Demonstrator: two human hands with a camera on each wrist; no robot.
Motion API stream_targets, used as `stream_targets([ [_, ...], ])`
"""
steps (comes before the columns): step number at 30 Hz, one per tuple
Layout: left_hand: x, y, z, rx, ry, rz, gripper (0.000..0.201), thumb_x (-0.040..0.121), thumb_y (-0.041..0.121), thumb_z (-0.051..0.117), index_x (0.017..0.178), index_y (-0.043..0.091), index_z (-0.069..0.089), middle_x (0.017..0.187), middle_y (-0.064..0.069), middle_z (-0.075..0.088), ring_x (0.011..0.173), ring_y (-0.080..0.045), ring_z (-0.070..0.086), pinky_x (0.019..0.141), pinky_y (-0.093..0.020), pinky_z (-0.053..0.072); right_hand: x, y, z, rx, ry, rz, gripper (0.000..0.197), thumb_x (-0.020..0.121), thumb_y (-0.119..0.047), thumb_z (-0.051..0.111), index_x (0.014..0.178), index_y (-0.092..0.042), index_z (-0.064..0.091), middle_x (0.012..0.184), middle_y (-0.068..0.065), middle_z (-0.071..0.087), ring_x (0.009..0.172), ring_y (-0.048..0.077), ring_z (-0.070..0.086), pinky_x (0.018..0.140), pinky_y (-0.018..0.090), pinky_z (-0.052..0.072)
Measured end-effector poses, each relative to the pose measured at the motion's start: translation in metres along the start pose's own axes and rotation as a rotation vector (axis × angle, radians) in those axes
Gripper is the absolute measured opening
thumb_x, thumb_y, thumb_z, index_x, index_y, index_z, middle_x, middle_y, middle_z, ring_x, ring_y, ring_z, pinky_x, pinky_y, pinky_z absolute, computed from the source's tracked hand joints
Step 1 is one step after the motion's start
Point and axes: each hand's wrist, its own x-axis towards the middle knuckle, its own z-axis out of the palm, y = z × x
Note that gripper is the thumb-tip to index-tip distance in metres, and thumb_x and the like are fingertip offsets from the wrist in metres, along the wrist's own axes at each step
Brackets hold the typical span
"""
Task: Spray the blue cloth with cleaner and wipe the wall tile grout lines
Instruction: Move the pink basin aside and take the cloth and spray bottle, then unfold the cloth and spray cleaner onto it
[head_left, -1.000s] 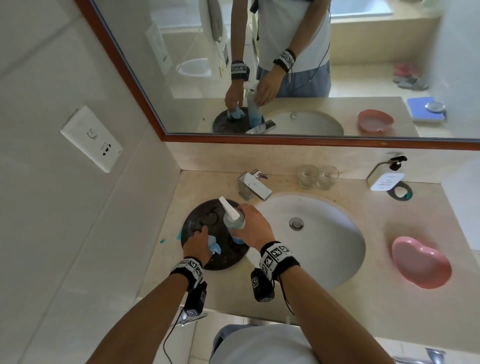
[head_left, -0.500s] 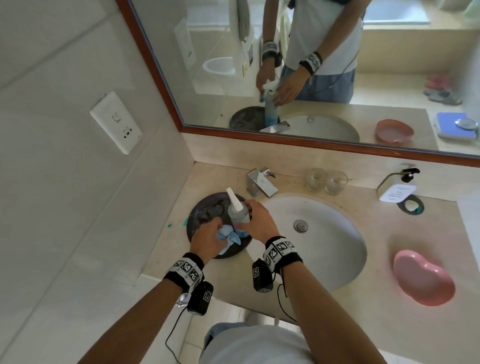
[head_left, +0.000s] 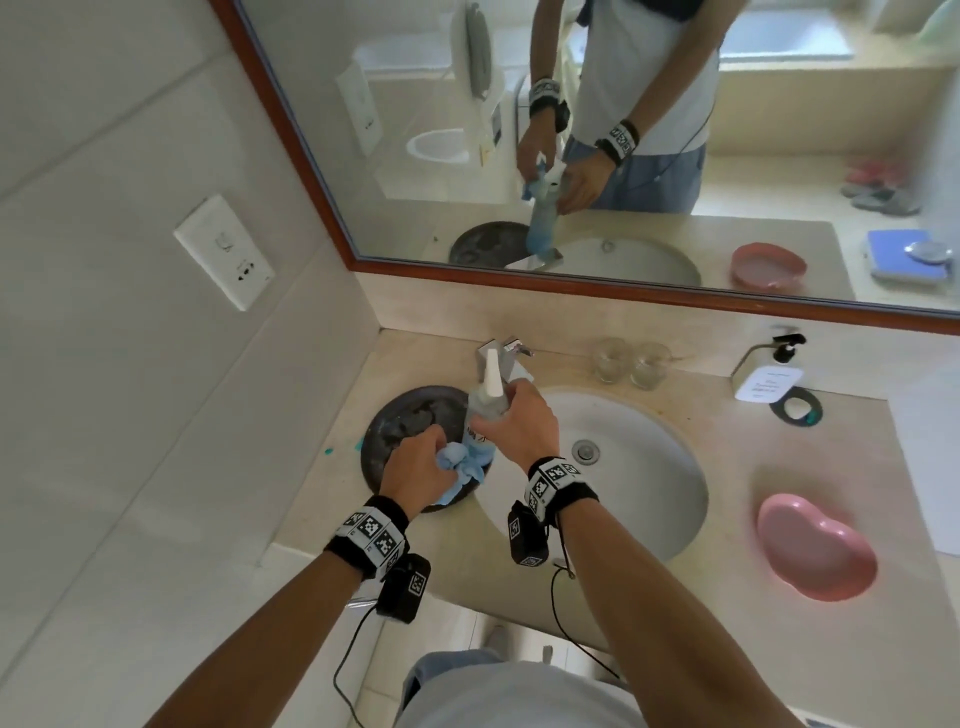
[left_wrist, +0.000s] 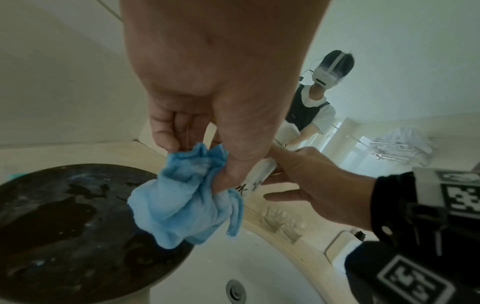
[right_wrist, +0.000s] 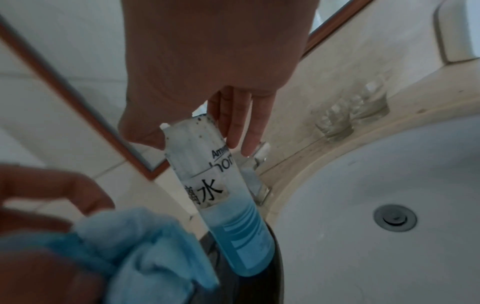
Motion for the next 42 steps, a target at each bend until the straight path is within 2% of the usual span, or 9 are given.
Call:
stream_targets([
  [6, 0.010, 0.051, 0.018, -0.037, -0.064, 0.067, 0.018, 0.087, 0.020, 0.069, 0.096, 0.016, 0.054, 0.087, -0.007, 0.067, 0.083, -0.030, 0.065, 0.074, -0.042, 0.056, 0.002, 0.038, -0.090, 0.210, 0.174, 0.057, 0.057, 0.074, -0.045, 0.089, 0.111, -0.020, 0.054, 0.097, -0.011, 0.063, 0.083, 0.002, 0.062, 0.064, 0.021, 0.048],
  [16, 0.025, 0.134, 0.062, -0.203, -0.114, 0.117, 0.030, 0.078, 0.024, 0.084, 0.091, 0.017, 0.058, 0.081, 0.000, 0.067, 0.077, -0.021, 0.066, 0.067, -0.034, 0.054, 0.003, 0.143, -0.239, 0.107, 0.469, 0.280, 0.057, 0.073, -0.039, 0.089, 0.106, -0.009, 0.052, 0.096, 0.004, 0.065, 0.084, 0.024, 0.064, 0.069, 0.031, 0.045],
  [24, 0.030, 0.175, 0.082, -0.153, -0.155, 0.168, 0.024, 0.083, 0.016, 0.079, 0.095, 0.019, 0.059, 0.088, -0.001, 0.069, 0.083, -0.023, 0.068, 0.071, -0.033, 0.056, 0.003, 0.197, -0.257, 0.110, 0.460, 0.358, 0.056, 0.075, -0.018, 0.089, 0.110, -0.004, 0.048, 0.100, 0.008, 0.060, 0.089, 0.027, 0.060, 0.074, 0.032, 0.043],
  [27, 0.030, 0.188, 0.088, -0.151, -0.144, 0.165, 0.022, 0.085, 0.017, 0.078, 0.096, 0.019, 0.059, 0.088, 0.000, 0.069, 0.083, -0.022, 0.067, 0.070, -0.028, 0.049, 0.004, 0.206, -0.256, 0.169, 0.470, 0.386, 0.059, 0.075, -0.017, 0.089, 0.117, 0.000, 0.051, 0.104, 0.009, 0.061, 0.092, 0.027, 0.062, 0.076, 0.033, 0.044],
  [32, 0.029, 0.208, 0.100, -0.218, -0.135, 0.172, 0.028, 0.080, 0.027, 0.083, 0.093, 0.021, 0.059, 0.086, 0.002, 0.071, 0.078, -0.018, 0.070, 0.069, -0.034, 0.059, -0.002, 0.213, -0.252, 0.130, 0.461, 0.427, 0.071, 0.081, -0.025, 0.086, 0.133, -0.003, 0.043, 0.129, 0.018, 0.056, 0.113, 0.034, 0.062, 0.094, 0.045, 0.056],
  [34, 0.028, 0.217, 0.108, -0.313, -0.146, 0.134, 0.031, 0.077, 0.028, 0.087, 0.094, 0.020, 0.062, 0.088, 0.001, 0.072, 0.077, -0.017, 0.070, 0.067, -0.034, 0.059, -0.014, 0.207, -0.245, 0.169, 0.501, 0.406, 0.062, 0.089, -0.025, 0.079, 0.135, -0.004, 0.044, 0.133, 0.018, 0.056, 0.116, 0.033, 0.062, 0.092, 0.041, 0.055],
  [36, 0.029, 0.227, 0.118, -0.456, -0.186, 0.039, 0.032, 0.076, 0.019, 0.090, 0.093, 0.017, 0.062, 0.090, -0.006, 0.072, 0.076, -0.020, 0.068, 0.066, -0.032, 0.056, -0.028, 0.200, -0.237, 0.241, 0.406, 0.389, 0.051, 0.094, -0.032, 0.074, 0.133, -0.007, 0.051, 0.127, 0.015, 0.063, 0.113, 0.030, 0.065, 0.088, 0.035, 0.053],
  [39, 0.026, 0.246, 0.138, -0.703, -0.281, -0.149, 0.031, 0.081, 0.007, 0.086, 0.101, 0.010, 0.063, 0.101, -0.016, 0.071, 0.079, -0.023, 0.067, 0.067, -0.034, 0.056, -0.051, 0.196, -0.231, 0.397, 0.055, 0.486, 0.048, 0.095, -0.057, 0.067, 0.125, -0.020, 0.059, 0.123, 0.007, 0.064, 0.111, 0.026, 0.065, 0.088, 0.044, 0.061],
  [42, 0.015, 0.271, 0.162, -0.827, -0.382, -0.222, 0.037, 0.084, 0.003, 0.083, 0.114, 0.003, 0.062, 0.100, -0.016, 0.072, 0.082, -0.025, 0.070, 0.077, -0.037, 0.059, -0.076, 0.210, -0.234, 0.731, -0.081, 0.542, 0.040, 0.094, -0.054, 0.072, 0.123, -0.029, 0.060, 0.126, 0.008, 0.065, 0.112, 0.027, 0.067, 0.088, 0.048, 0.063],
])
